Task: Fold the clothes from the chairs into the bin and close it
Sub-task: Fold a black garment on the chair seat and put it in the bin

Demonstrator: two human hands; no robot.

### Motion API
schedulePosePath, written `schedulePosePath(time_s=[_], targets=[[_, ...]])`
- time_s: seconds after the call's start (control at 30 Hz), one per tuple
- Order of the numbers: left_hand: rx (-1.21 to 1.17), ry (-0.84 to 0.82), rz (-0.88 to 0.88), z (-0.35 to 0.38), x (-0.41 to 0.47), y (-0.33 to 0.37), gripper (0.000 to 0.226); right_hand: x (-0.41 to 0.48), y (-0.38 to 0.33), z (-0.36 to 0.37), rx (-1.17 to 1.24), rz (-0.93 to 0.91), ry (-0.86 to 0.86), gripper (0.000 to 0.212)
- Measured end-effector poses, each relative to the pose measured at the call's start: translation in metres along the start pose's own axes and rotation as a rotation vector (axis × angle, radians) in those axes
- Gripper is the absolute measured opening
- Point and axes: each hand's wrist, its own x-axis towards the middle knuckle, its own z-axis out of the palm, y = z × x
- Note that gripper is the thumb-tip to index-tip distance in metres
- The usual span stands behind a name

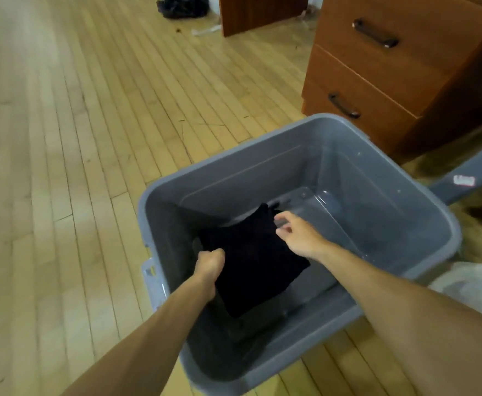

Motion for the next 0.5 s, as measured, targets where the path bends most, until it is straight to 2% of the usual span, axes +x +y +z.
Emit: schedulePosePath(time_s=[0.07, 0.13, 0.27, 0.3, 0.37, 0.5], targets=[[0.053, -0.001, -0.007, 0.0, 0.011, -0.006, 0.066, 0.002, 0.002, 0.001, -0.059, 0.052, -0.047, 0.035], [0.067, -0.001, 0.012, 0.004, 0.01, -0.004, 0.065, 0.001, 0.005, -0.007, -0.154, 0.073, -0.06, 0.033], [0.127, -0.036, 0.146, 0.022, -0.018, 0.016, 0.017, -0.007, 0.021, -0.042, -0.271, 0.084, -0.012, 0.016], [0.139, -0.05, 0.182, 0.028, -0.022, 0.021, 0.011, -0.011, 0.023, -0.054, -0.293, 0.087, -0.01, 0.012], [0.161, -0.092, 0.258, 0.041, -0.034, 0.035, 0.01, -0.022, 0.022, -0.081, -0.323, 0.082, 0.001, 0.01], [0.24, -0.193, 0.447, 0.086, -0.066, 0.075, 0.016, -0.056, 0.012, -0.149, -0.442, 0.04, 0.115, 0.021]])
